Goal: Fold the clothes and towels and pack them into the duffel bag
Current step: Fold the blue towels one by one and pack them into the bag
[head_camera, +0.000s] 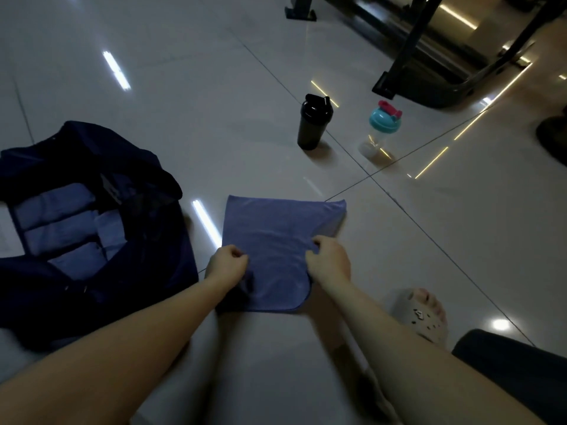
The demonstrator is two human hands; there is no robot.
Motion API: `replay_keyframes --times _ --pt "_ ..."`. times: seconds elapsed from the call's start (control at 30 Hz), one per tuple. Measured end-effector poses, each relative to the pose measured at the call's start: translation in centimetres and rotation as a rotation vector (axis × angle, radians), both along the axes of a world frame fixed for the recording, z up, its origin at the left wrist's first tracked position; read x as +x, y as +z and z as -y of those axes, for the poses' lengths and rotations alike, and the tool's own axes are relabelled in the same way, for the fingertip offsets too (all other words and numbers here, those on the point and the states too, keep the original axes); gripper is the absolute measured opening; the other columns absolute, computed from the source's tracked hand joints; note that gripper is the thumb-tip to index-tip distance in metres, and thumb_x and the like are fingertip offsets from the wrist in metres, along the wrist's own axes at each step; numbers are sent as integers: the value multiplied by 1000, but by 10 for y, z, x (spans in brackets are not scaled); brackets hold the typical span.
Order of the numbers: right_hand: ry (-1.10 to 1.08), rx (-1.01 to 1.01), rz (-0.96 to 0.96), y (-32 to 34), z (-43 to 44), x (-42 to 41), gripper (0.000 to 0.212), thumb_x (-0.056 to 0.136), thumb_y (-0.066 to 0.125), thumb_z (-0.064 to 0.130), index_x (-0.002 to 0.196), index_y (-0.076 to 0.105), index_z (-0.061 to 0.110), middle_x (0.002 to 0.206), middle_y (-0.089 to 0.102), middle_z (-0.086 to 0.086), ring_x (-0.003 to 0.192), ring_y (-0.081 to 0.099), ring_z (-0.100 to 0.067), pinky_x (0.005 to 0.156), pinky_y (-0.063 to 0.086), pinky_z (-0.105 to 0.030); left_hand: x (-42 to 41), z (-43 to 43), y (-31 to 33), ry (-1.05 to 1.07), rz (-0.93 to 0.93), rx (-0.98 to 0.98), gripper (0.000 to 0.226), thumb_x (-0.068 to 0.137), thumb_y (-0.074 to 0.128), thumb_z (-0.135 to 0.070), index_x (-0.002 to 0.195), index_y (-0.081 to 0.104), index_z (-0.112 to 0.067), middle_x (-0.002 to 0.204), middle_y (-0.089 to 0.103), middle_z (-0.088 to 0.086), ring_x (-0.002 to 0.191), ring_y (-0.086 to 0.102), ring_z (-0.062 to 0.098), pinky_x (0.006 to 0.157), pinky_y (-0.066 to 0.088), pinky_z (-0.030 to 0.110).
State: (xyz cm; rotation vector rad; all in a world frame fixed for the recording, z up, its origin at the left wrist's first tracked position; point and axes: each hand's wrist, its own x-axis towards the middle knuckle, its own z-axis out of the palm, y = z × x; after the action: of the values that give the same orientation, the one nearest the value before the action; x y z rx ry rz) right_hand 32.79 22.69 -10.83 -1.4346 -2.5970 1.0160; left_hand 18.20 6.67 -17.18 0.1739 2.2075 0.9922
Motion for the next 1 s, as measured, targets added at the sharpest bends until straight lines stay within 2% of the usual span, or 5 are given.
replay_keyframes --times 0.07,0.27,0.5,0.83,1.0 --pt "199 125 43 1 26 -17 26 95 53 21 117 66 18 110 70 -10 98 64 -38 72 48 -39 -4 -1 7 170 242 199 22 88 71 -38 82 70 -17 80 70 9 76 67 31 72 58 43" --pt "714 253 92 -17 88 -45 21 96 51 19 112 62 15 109 66 -12 94 66 -38 64 41 -40 -22 -8 20 154 709 286 59 91 57 -66 112 72 -13 104 72 9 82 65 23 67 52 32" --pt "686 111 153 -22 106 -39 2 92 51 16 92 52 14 104 64 -14 93 61 -37 69 41 -41 -44 -19 2 258 585 225 42 94 68 -28 127 57 -5 112 66 10 95 64 25 66 49 34" --pt "546 154 74 -17 81 -34 23 92 58 35 87 60 13 88 68 -13 86 60 -37 67 46 -41 -99 -92 19 84 186 81 23 87 73 -16 72 57 -9 66 56 10 56 52 23 52 45 27" --pt "617 105 23 -19 88 -34 17 89 57 30 85 61 15 83 68 -9 83 62 -34 63 44 -39 -124 -87 30 -4 160 161 18 86 74 -7 72 63 -8 61 55 5 49 53 13 38 38 15"
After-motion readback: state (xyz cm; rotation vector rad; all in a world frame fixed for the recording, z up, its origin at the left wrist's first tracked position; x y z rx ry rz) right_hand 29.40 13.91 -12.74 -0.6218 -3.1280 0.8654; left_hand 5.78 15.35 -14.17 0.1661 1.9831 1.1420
